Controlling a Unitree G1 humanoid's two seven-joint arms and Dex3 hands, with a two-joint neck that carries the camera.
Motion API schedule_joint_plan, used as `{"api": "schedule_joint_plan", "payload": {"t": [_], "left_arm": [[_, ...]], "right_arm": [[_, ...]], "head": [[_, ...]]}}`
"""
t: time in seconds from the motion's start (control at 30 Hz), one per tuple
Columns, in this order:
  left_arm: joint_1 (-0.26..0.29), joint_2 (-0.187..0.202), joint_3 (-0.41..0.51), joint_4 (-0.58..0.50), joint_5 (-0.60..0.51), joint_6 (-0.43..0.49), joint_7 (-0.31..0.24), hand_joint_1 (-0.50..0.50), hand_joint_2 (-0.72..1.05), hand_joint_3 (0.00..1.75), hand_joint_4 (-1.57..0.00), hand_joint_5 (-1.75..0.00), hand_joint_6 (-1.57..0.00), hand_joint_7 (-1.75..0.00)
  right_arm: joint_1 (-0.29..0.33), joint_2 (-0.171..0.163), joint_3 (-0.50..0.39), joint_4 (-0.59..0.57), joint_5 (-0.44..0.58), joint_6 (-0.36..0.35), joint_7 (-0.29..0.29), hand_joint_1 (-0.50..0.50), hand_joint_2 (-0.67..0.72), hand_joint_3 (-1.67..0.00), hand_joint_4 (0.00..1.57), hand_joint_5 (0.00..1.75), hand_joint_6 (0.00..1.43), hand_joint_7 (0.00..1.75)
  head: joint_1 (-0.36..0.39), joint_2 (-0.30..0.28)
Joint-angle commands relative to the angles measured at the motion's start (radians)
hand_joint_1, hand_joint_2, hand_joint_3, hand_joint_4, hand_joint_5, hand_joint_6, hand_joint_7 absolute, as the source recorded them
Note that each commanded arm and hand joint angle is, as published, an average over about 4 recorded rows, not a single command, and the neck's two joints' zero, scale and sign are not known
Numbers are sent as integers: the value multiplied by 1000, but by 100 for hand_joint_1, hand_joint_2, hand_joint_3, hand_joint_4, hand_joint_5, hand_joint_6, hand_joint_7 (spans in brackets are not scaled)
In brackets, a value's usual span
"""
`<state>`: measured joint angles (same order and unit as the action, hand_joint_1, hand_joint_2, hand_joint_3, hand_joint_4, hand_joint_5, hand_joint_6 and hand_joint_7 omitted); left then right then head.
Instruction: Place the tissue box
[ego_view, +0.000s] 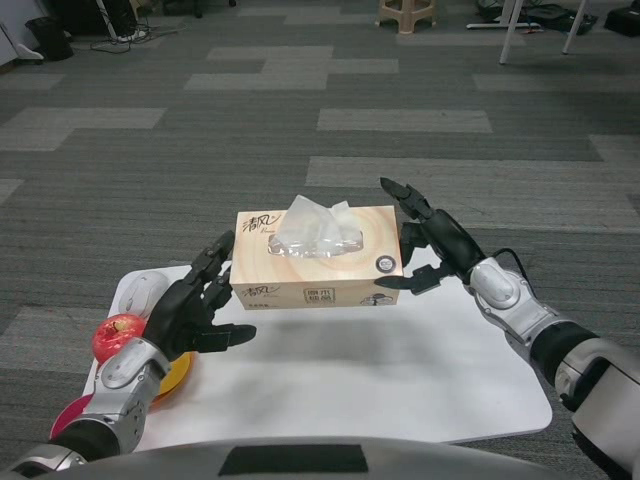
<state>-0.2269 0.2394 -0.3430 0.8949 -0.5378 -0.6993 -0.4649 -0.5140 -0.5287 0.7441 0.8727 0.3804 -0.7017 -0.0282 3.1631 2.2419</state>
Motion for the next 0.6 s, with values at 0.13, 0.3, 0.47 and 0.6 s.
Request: {"api": "schedule_joint_plan", "payload": {"t": [0.13,0.3,0.47,0.6], "left_arm": [[-30,-20,-31,27,17,-2,-55,50,96,9,-26,0,0,0],[-40,-19,-46,56,18,1,-55,50,96,9,-26,0,0,0],[-45,-19,-53,74,25,13,-57,50,96,9,-26,0,0,0],[-47,-19,-53,82,30,16,-57,50,96,9,-26,0,0,0]], "right_arm": [[0,35,23,16,3,-27,4,-21,-49,-71,41,155,0,14],[3,39,42,38,2,-27,5,-21,-51,-71,43,155,0,14],[11,47,62,63,2,-27,5,-21,-51,-71,43,155,0,14],[15,51,67,77,2,-27,6,-21,-48,-71,43,155,0,14]], "head": [[0,0],[-2,-3],[-1,-4],[-1,-4]]}}
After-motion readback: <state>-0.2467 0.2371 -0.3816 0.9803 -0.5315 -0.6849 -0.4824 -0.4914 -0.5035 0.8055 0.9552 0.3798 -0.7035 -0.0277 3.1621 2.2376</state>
